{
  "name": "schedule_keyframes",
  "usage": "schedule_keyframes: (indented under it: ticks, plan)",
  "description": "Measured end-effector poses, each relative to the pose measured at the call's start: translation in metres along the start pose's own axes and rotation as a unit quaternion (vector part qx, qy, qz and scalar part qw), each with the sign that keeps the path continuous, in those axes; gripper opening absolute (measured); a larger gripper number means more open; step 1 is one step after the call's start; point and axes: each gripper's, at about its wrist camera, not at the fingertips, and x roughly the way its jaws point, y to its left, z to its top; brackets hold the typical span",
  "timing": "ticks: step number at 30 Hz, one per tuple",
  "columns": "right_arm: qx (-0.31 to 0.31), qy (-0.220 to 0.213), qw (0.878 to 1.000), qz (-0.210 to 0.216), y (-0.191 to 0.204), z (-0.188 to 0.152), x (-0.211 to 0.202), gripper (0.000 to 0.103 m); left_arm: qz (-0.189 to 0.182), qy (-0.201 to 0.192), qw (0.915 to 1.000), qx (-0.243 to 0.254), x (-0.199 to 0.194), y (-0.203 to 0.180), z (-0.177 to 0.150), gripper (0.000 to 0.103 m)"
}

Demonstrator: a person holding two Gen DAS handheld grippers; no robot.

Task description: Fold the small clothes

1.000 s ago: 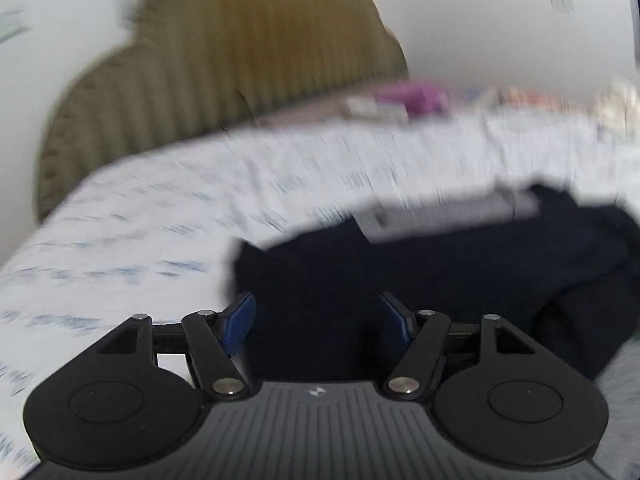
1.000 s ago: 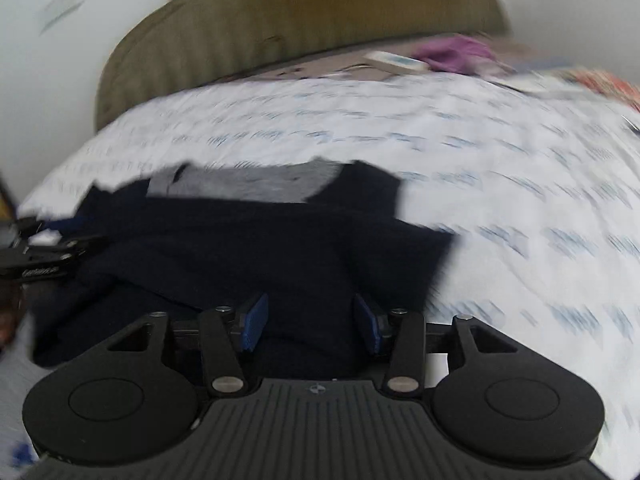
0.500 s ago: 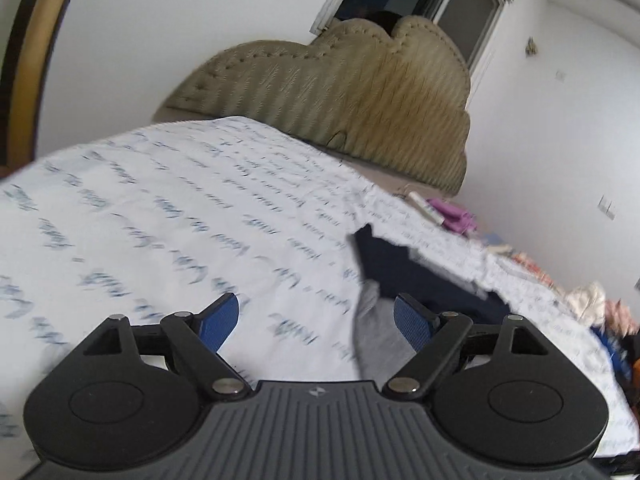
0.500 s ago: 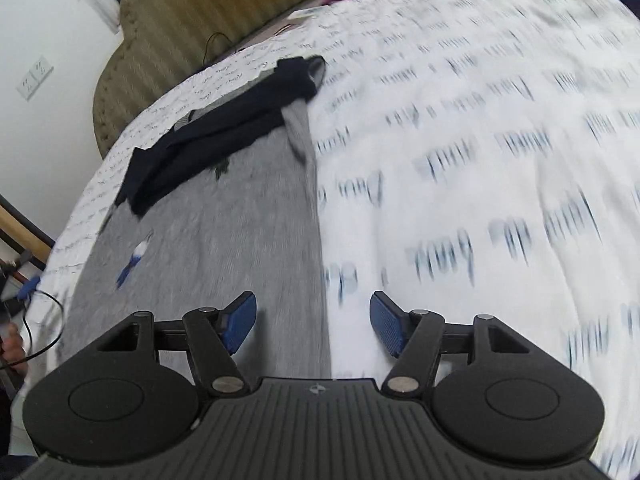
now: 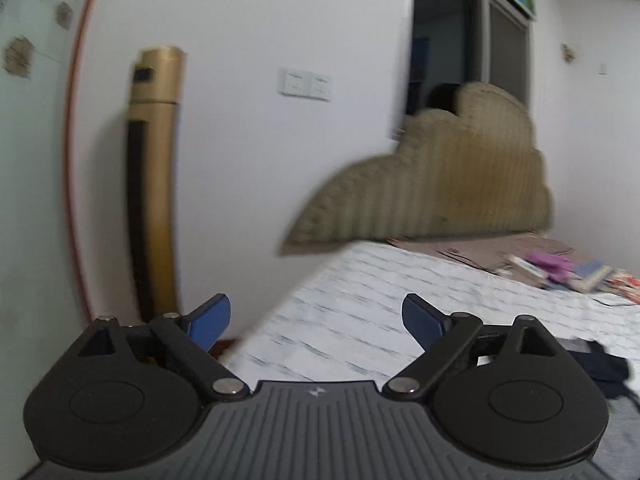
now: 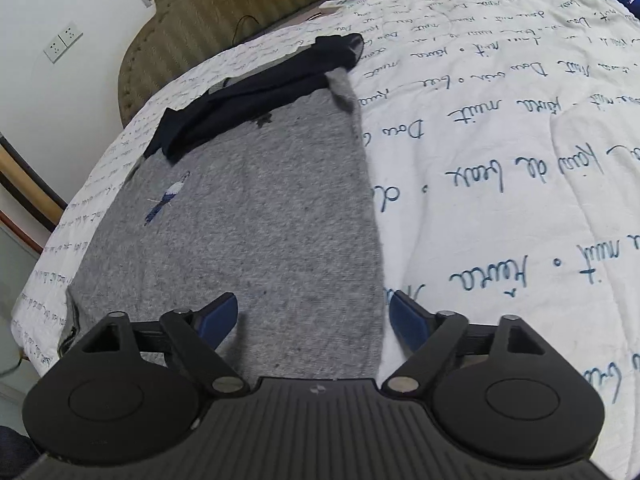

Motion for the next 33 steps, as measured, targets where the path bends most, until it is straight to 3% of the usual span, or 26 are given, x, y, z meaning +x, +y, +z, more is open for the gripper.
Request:
schedule_keyframes:
  ticks: [3,6,8,11,15,19,24,33]
  plan:
    - [-0.004,0.003,1.000,0.003,0.004,-0.002,0.000,0.085,-0.071,0.103,0.9919,0.021,0.014,-0.058,-0.052,0.094]
    - [-0.009,0.004,1.000,0.002,0.005,-0.004,-0.002,0.085,-0.130,0.191,0.9681,0.096,0.012,-0.138,-0.129,0.094]
    - [-0.012,0.005,1.000,0.001,0.006,-0.006,-0.003,0.087,-0.155,0.209,0.9514,0.164,-0.003,-0.183,-0.172,0.094]
    - [-0.023,0.006,1.000,-0.001,0.008,-0.009,-0.003,0.091,-0.142,0.195,0.9392,0.244,-0.017,-0.225,-0.205,0.094]
    - [-0.039,-0.003,0.999,0.007,0.013,-0.015,0.000,0.096,-0.124,0.220,0.9374,0.240,-0.014,-0.239,-0.212,0.094]
    - [-0.061,-0.010,0.998,0.004,0.018,-0.020,0.002,0.100,-0.153,0.244,0.9356,0.204,-0.017,-0.236,-0.213,0.094]
    - [-0.056,-0.014,0.998,0.012,0.017,-0.021,0.000,0.100,-0.128,0.276,0.9334,0.191,0.000,-0.237,-0.227,0.094]
    - [-0.055,-0.020,0.998,0.020,0.015,-0.027,-0.003,0.100,-0.099,0.279,0.9402,0.168,-0.001,-0.208,-0.224,0.095]
